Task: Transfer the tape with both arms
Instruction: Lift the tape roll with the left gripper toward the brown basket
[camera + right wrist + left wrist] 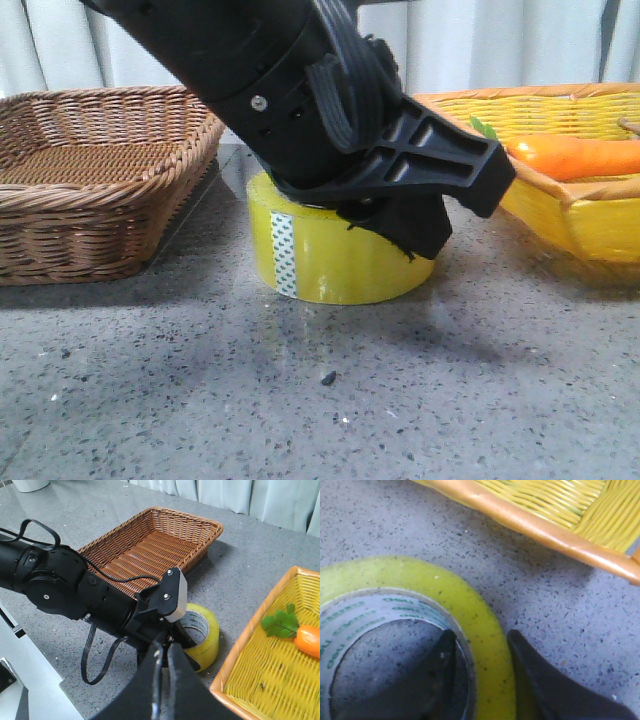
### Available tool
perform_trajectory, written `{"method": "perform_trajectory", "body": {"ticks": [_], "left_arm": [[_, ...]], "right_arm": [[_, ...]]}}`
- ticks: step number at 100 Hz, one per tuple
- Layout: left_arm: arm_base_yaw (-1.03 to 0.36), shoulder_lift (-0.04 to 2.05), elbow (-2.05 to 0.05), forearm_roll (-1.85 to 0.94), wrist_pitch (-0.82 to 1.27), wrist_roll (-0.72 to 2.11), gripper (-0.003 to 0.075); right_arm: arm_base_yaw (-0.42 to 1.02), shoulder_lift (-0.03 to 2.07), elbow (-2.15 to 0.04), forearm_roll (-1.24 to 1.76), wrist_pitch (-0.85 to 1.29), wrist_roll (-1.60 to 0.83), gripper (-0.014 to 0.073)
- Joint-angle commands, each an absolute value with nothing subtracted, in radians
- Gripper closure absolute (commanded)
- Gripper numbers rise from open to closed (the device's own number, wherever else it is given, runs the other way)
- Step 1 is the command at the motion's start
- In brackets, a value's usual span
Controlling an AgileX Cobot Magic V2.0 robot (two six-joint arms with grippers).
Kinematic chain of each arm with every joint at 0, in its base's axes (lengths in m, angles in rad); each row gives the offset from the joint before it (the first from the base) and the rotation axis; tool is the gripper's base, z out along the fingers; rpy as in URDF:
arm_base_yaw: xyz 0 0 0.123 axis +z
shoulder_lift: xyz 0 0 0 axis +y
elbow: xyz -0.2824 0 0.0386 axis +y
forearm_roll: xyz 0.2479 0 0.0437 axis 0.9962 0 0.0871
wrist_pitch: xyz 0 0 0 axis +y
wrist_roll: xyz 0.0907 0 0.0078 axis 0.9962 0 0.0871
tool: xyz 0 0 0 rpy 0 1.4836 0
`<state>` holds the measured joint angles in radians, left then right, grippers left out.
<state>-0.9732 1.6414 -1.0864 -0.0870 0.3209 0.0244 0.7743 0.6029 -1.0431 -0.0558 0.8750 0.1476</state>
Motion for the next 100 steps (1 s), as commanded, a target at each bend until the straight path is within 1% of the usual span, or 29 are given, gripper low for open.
{"method": "perform_trajectory", "body": {"ticks": [1,17,29,38,52,58,69,79,88,100], "left_arm": [[-0.977,1.566,-1.115,-0.084,0.258,0.024,0.0741],[-0.977,1.461,-1.117,-0.056,0.251,0.024,0.0741],[-0.977,1.348,-1.117,0.02,0.249,0.024,0.0741],[-0.958,1.272,-1.117,0.053,0.282,0.024,0.0741],[-0.861,1.171,-1.117,0.053,0.383,0.022,0.0741],[-0.79,1.147,-1.115,0.053,0.44,0.022,0.0741],[-0.682,1.146,-1.092,0.051,0.521,0.022,0.0741],[-0.609,1.174,-1.058,0.04,0.538,0.022,0.0741],[-0.579,1.217,-1.035,0.009,0.54,0.022,0.0741],[-0.577,1.285,-1.031,0.012,0.543,0.022,0.0741]], "right_arm": [[0.776,0.603,-1.065,-0.07,0.797,0.15,0.0659],[0.776,0.603,-1.065,-0.07,0.797,0.15,0.0659],[0.776,0.603,-1.06,-0.07,0.797,0.15,0.0659],[0.776,0.603,-1.056,-0.07,0.797,0.15,0.0659],[0.776,0.603,-1.05,-0.07,0.797,0.15,0.0659],[0.776,0.603,-1.05,-0.068,0.797,0.15,0.0659],[0.776,0.603,-1.05,-0.068,0.797,0.15,0.0659],[0.776,0.603,-1.05,-0.068,0.792,0.15,0.0659],[0.776,0.603,-1.05,-0.066,0.788,0.15,0.0659],[0.776,0.603,-1.05,-0.059,0.788,0.15,0.0659]]}}
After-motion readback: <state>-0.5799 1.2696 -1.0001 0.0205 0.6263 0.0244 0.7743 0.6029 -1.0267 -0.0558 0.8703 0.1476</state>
